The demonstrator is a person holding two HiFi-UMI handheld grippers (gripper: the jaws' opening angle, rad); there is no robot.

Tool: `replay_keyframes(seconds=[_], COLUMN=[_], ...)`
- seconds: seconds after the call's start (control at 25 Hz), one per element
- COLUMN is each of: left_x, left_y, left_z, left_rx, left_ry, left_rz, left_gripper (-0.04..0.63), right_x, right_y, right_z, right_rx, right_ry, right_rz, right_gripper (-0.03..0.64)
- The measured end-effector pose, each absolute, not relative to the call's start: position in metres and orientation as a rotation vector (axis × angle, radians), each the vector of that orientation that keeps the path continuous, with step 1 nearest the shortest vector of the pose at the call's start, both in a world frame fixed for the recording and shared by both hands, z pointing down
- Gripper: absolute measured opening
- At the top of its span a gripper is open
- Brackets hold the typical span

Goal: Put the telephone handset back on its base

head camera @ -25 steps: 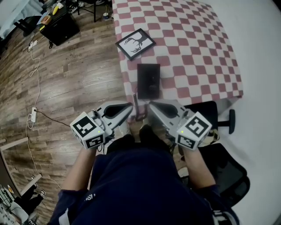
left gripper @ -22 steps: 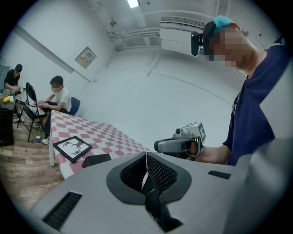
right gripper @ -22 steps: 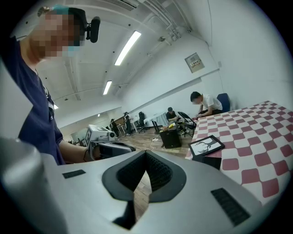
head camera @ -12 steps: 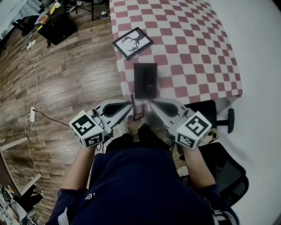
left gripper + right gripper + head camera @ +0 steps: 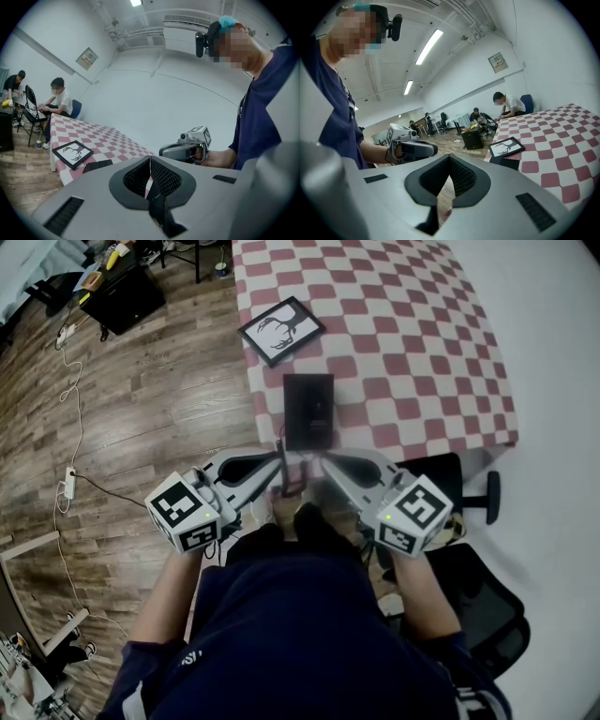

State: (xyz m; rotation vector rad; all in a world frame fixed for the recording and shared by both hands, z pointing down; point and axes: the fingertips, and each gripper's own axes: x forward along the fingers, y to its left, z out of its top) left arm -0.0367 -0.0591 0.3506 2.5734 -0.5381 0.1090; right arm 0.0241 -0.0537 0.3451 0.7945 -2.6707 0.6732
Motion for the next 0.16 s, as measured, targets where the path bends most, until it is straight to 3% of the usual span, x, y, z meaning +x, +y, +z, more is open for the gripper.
replay_keyframes(seconds=[0.16], left_x=[-0.0393], left_y=[-0.0629], left_z=[0.3493], left_rx=[2.575], left_ry=[-0.552], left_rz=[0.105], left_gripper=[0.034], right_x=[0.0233], right_y=[-0.0550], right_z=[0.3461], right_rx=[0.783], right_ry=[-2.668], right_rz=[0.667], right_gripper=[0.015])
